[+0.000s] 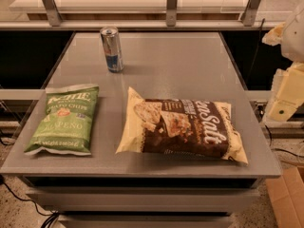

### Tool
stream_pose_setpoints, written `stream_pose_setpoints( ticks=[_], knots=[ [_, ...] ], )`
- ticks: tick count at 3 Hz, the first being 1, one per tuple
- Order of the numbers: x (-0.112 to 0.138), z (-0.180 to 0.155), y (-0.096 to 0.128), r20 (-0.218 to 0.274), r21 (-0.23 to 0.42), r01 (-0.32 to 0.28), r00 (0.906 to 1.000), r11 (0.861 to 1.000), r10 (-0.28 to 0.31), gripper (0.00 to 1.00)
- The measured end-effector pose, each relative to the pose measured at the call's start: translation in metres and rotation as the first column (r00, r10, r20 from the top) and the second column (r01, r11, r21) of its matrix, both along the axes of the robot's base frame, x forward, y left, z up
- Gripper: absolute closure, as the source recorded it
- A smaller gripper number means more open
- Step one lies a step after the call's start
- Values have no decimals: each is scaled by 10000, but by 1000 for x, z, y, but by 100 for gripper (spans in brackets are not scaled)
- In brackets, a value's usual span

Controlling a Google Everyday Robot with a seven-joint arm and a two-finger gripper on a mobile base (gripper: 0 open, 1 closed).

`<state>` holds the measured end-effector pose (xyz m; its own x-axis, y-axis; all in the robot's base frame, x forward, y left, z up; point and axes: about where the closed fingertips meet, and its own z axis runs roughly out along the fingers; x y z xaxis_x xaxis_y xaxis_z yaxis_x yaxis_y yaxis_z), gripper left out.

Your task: Knock redbull can over

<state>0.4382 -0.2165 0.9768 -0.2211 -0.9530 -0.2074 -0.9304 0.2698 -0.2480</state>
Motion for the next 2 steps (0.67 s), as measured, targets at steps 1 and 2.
stream_pose_setpoints(
  ticks=[1, 2],
  knots=[
    [0, 0, 0, 2, 0, 0, 10000, 10000, 0, 0],
    [8, 4, 6, 246, 414, -75, 9997, 9991, 65, 0]
  ],
)
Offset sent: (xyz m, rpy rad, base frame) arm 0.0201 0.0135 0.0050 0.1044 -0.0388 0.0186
